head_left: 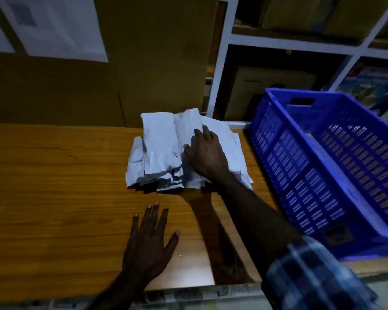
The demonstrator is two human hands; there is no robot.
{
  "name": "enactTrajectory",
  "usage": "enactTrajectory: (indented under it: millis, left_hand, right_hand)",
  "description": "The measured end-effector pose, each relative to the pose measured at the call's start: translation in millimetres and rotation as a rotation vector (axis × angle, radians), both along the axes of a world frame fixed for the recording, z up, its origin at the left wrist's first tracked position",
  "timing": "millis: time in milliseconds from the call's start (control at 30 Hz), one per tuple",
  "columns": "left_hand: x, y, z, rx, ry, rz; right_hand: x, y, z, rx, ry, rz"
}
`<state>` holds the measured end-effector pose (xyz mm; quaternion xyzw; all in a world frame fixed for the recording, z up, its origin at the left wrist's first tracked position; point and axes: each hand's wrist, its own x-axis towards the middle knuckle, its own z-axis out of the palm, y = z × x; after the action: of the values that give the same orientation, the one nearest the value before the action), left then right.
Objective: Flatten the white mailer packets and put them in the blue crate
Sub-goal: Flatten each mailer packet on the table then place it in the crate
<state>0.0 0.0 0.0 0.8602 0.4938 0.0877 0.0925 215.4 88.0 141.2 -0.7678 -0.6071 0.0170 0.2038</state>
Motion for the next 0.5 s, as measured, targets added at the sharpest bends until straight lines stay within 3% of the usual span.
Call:
enactTrajectory:
  millis: [233, 333, 500]
  left_hand:
    - [2.3, -0.1, 0.8, 0.000, 0.006, 0.011]
    - [2.5, -0.6, 0.5, -0.001, 0.025, 0.022]
    - [3.9, -0.5, 0.5, 0.030, 0.010, 0.024]
  right_hand:
    - [-3.6, 37.4, -12.0, -0.198, 0.034, -0.095]
    - [-5.5, 36.6, -18.9, -0.131, -0.006, -0.109]
    - [-6.0, 31.9, -18.8, 0.103, 0.137, -0.154]
